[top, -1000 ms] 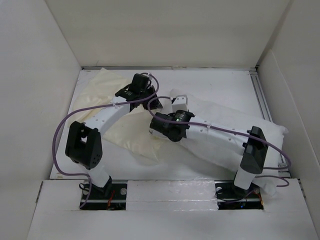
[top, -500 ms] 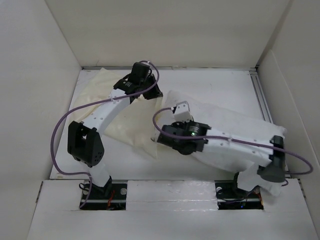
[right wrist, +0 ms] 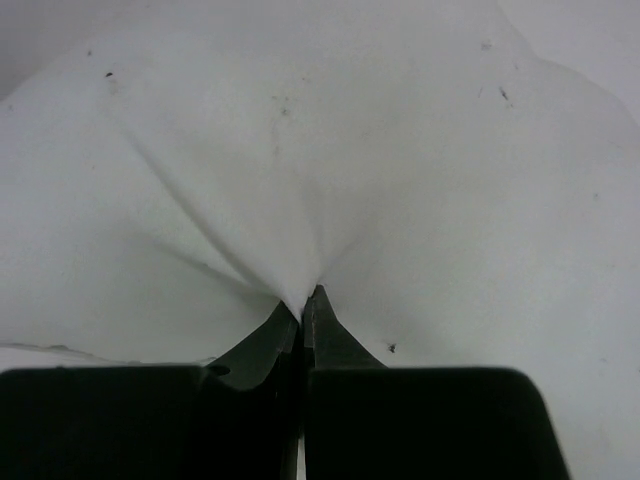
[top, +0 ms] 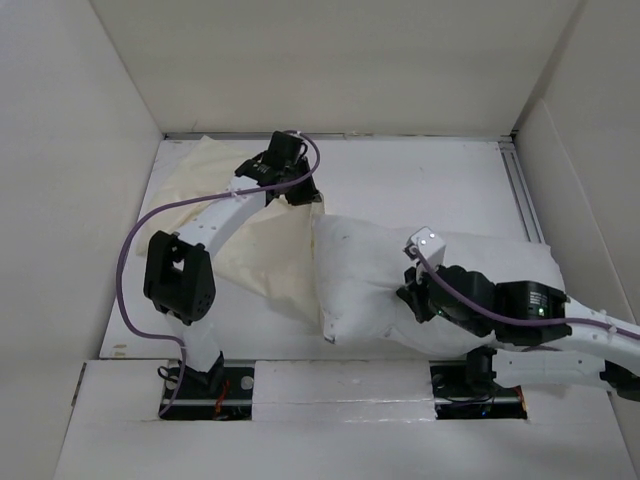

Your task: Put the pillow into the pillowcase

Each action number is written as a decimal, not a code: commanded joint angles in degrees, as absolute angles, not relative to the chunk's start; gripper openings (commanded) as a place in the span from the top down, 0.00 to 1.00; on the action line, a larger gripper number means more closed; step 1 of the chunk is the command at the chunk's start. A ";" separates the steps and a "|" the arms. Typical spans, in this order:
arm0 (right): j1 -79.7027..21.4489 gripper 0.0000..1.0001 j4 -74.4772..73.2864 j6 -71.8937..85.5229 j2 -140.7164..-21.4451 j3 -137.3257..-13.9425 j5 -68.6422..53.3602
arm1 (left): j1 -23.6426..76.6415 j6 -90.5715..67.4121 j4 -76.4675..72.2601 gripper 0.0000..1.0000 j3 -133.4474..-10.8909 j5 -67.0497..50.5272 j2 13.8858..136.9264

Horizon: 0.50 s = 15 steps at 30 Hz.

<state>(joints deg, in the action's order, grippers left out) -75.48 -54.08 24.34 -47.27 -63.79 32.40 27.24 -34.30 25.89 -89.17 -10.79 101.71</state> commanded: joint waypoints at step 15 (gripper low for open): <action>-71.55 1.00 -44.82 22.50 -47.53 -59.85 24.79 | 26.98 -32.08 25.66 1.00 -88.07 -9.84 96.86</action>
<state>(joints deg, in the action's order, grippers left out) -73.60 -48.71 20.93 -45.45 -58.50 22.09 27.24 -33.12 26.02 -88.51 -10.31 101.27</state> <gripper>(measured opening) 0.022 0.003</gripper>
